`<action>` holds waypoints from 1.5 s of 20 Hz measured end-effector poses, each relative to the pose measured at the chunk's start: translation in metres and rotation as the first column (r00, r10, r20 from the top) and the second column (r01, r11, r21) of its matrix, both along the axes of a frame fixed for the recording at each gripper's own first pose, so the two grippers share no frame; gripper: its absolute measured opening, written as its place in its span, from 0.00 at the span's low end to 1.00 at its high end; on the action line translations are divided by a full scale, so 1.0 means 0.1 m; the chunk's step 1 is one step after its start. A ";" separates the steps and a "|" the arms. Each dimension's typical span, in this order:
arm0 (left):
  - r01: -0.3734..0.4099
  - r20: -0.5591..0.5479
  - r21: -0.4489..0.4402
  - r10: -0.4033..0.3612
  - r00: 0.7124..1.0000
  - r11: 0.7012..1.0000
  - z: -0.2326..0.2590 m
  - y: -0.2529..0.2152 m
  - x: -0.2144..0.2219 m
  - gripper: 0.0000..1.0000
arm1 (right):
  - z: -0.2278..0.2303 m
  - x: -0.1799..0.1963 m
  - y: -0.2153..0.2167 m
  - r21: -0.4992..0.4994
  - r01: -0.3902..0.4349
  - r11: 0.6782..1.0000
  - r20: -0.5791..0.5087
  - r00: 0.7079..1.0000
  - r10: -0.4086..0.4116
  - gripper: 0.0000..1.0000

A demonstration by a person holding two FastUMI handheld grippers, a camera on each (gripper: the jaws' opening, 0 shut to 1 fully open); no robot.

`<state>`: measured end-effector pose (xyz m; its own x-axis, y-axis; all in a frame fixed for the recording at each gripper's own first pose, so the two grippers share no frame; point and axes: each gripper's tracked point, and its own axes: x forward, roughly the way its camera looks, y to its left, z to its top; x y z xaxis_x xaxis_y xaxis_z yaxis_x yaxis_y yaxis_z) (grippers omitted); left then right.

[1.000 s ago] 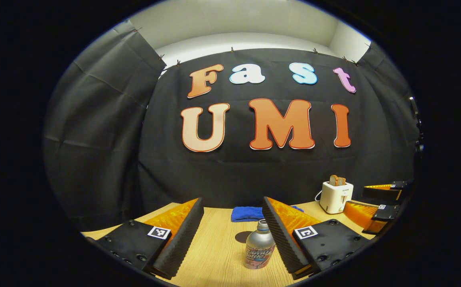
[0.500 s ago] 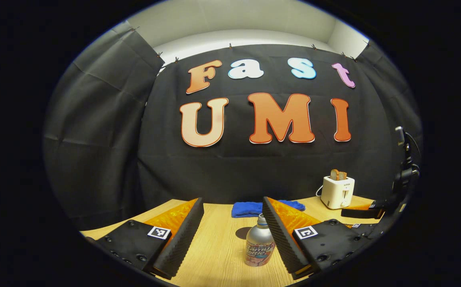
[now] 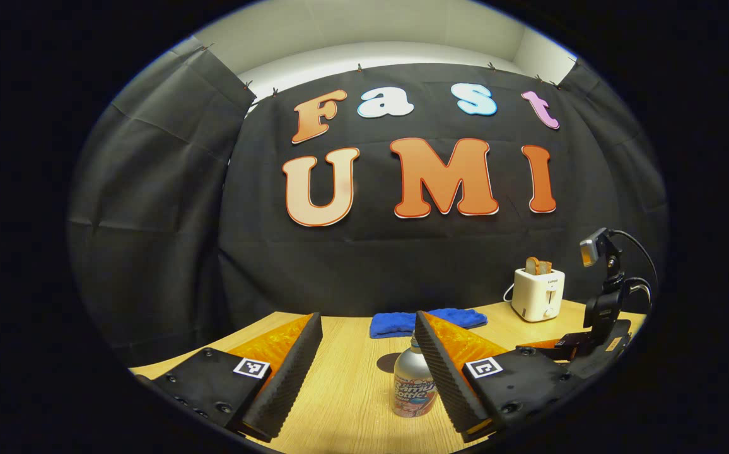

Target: Open the teacup lid with one hand, grasp the water bottle and pour water into the teacup with the other hand; after pouring, place the water bottle on the coaster and then close the teacup lid.

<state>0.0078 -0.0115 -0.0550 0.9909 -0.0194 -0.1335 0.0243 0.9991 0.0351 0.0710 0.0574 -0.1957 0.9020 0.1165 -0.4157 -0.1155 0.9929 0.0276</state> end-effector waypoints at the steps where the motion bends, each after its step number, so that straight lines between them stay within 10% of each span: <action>1: -0.001 -0.002 0.000 0.001 1.000 1.000 -0.01 0.01 0.01 1.00 | -0.04 0.00 0.02 0.000 -0.003 1.000 -0.011 1.000 0.003 0.53; 12: -0.012 -0.036 -0.003 0.012 0.999 1.000 -0.24 0.03 0.02 1.00 | -0.08 0.05 0.04 -0.030 -0.009 0.999 0.009 1.000 0.010 0.24; 30: 0.070 -0.176 -0.062 -0.080 0.981 0.996 -0.94 -0.32 0.01 1.00 | 0.48 -0.11 -0.39 0.112 0.079 0.991 0.086 0.992 -0.089 0.21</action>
<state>0.0090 -0.0439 -0.1486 0.9467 -0.1050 -0.3044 0.1000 0.9945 -0.0319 0.0598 0.0183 -0.1480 0.9439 0.0781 -0.3208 -0.0384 0.9910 0.1282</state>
